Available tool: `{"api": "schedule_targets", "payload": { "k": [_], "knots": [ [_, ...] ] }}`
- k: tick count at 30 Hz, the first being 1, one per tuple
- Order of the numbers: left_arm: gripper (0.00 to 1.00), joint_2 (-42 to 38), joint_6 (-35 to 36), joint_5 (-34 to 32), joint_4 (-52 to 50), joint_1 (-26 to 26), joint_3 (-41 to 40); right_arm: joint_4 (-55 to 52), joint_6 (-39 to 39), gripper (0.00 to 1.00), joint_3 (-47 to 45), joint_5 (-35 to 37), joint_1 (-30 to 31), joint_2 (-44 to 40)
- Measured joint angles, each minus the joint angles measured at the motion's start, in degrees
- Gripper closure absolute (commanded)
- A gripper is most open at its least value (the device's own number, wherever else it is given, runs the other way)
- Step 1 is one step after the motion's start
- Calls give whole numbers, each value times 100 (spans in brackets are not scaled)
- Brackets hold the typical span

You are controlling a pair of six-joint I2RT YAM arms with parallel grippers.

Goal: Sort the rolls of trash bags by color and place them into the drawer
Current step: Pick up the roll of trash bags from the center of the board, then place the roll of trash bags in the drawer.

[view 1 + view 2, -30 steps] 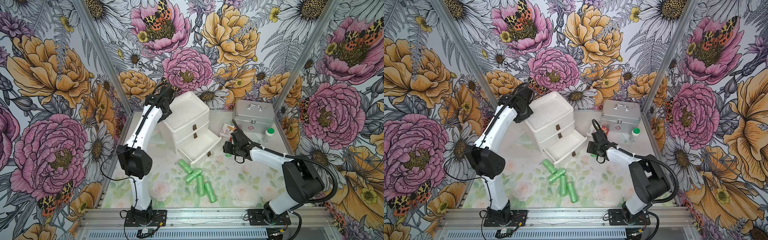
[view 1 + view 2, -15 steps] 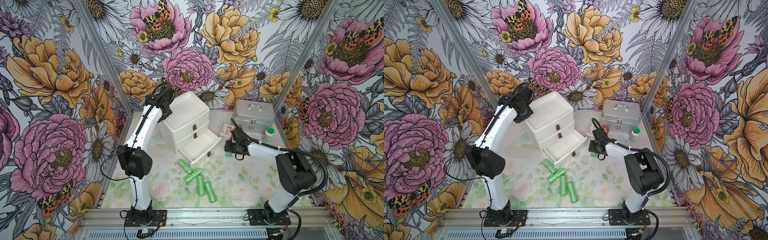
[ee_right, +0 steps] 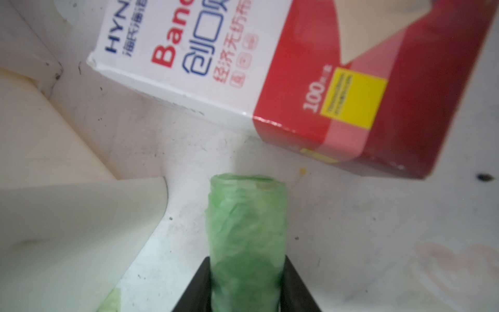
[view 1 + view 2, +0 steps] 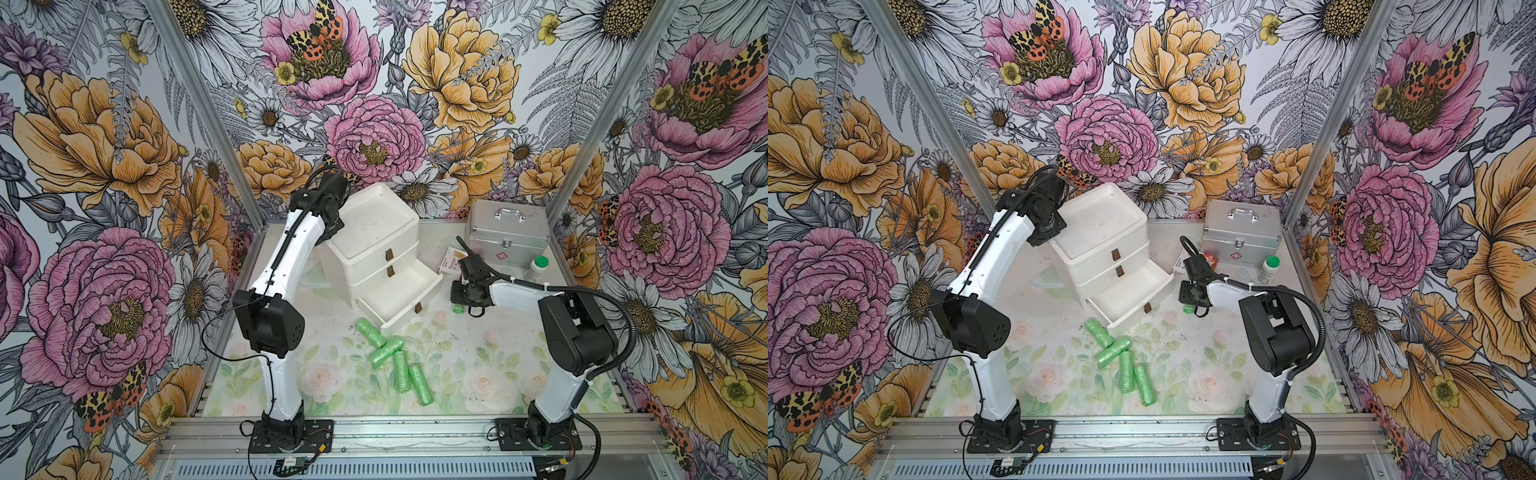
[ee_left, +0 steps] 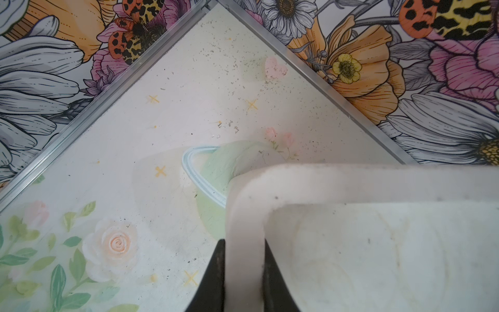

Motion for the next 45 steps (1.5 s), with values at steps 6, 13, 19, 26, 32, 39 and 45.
{"api": "schedule_targets", "payload": {
  "k": [6, 13, 19, 26, 32, 39, 45],
  "knots": [
    [100, 4, 2, 0, -4, 0, 7, -2, 22, 75, -103, -48, 0, -190],
    [100, 4, 7, 0, -2, 0, 7, -98, 74, 74, -540, -402, 0, -1377],
    [100, 4, 7, 0, -2, 0, 7, -103, 214, 73, -317, -813, 243, -2225],
    [100, 2, 2, 0, -4, -4, 4, -48, 221, 73, 706, -935, 1231, -1932],
    [100, -13, 2, -2, 7, -7, -26, 70, 315, 73, 1257, -914, 1847, -1158],
    [100, -55, 0, -4, 68, -11, -98, 365, 1276, 73, 1132, -732, 2009, -597],
    [100, -55, 2, -4, 68, -11, -98, 527, 1834, 73, 1123, -621, 2039, -352]
  ]
}}
